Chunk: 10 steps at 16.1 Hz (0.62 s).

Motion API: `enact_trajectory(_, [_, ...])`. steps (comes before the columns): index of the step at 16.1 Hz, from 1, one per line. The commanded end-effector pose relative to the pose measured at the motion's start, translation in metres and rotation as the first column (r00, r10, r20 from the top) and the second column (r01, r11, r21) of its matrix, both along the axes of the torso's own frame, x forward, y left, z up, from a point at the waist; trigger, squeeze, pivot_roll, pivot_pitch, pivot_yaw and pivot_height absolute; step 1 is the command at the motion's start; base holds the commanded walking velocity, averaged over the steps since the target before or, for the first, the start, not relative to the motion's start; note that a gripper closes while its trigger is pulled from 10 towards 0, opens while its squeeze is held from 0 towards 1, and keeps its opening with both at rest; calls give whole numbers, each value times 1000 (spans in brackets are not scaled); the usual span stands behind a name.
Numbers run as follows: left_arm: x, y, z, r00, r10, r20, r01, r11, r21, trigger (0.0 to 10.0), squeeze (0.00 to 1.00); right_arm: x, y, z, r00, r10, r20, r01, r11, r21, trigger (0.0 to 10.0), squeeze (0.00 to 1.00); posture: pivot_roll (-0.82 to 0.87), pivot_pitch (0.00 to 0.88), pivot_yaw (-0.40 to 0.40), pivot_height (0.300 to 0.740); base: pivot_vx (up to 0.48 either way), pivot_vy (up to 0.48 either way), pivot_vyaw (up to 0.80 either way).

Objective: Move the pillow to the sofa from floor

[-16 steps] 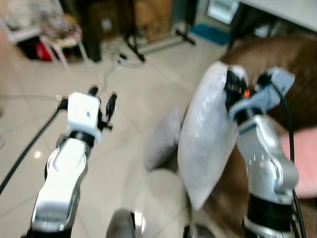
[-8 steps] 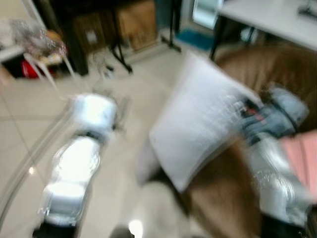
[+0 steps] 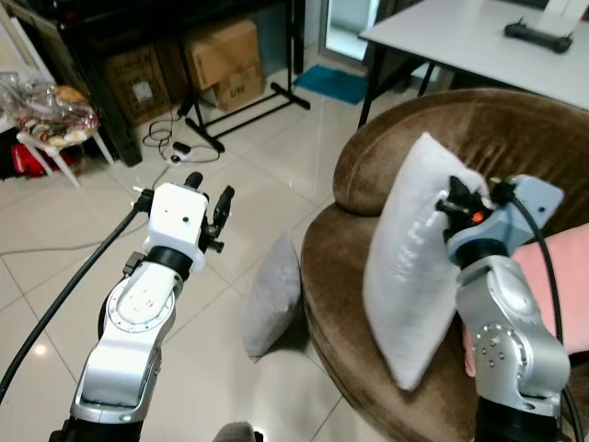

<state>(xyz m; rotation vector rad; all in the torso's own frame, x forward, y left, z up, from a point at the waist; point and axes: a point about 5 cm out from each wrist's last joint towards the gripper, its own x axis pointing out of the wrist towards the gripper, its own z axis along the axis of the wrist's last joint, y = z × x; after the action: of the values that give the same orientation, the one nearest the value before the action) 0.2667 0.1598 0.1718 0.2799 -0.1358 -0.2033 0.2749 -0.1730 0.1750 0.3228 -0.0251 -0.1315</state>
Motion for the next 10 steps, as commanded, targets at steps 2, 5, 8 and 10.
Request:
enact_trajectory(2, [1,2,-3,1000,6,-8,-6,1000,3,10000,0,1,5,7,1000,5,16,-3,998,-70,10000,0,-4,0,38,740,0,0,0])
enact_trajectory(5, [3,2,-1,1000,13,4,-13,1000,-13,10000,0,1,11,7,998,56,38,-54,998,-42,10000,0,-1,0,40,740,0,0,0])
enact_trajectory(8, [4,4,1,1000,12,12,-12,1000,-21,10000,0,2,17,9,995,84,54,-82,996,-33,10000,0,3,0,42,740,90,0,-800])
enact_trajectory(10, [4,4,2,1000,9,20,-9,1000,-19,10000,0,4,19,9,994,93,57,-91,995,-34,10000,0,15,0,38,740,300,0,-800])
